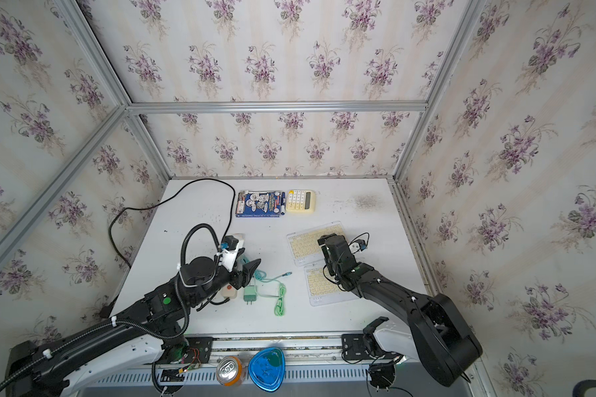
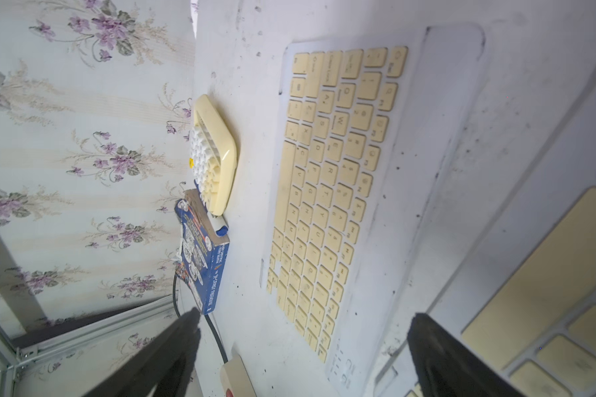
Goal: Unplug the wireless keyboard
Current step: Place the power cord at the center of the board, then remove the plug from the socket.
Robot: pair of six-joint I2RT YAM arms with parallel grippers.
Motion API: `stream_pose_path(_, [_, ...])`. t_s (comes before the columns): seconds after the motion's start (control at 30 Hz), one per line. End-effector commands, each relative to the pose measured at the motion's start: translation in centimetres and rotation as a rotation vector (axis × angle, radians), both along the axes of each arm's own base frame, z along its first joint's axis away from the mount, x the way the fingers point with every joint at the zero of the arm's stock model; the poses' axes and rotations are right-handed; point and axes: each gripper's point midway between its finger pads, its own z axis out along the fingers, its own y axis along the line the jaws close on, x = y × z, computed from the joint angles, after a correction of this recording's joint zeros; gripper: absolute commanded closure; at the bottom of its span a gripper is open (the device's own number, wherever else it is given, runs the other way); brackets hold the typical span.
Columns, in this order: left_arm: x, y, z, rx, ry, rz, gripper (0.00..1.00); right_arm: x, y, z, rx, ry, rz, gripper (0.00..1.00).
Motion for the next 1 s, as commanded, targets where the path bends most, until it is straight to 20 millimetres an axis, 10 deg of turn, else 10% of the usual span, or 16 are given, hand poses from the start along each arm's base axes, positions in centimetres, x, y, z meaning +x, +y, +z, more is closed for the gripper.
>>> stream_pose_path(0.0, [1.4, 2.9, 1.2, -0.152, -0.009, 0.133, 0.33, 0.2, 1.4, 3.1, -0.103, -0.078, 0.163, 0.07])
stream_pose_path(0.27, [3.9, 10.6, -2.3, -0.357, 0.095, 0.411, 0.33, -3.6, 13.0, 12.1, -0.360, -0.470, 0.582, 0.07])
stream_pose_path(0.43, [5.6, 13.3, -6.1, -0.463, 0.255, 0.488, 0.40, -9.0, 20.6, 15.0, -0.530, -0.653, 0.774, 0.24])
stream_pose_path(0.63, [6.7, 13.9, -10.1, -0.620, 0.461, 0.427, 0.55, -12.7, 26.9, 13.3, -0.690, -0.630, 0.881, 0.31])
stream_pose_path(0.97, [7.0, 13.8, -10.9, -0.641, 0.499, 0.410, 0.58, -11.5, 31.9, 6.7, -0.919, -0.409, 0.940, 0.30])
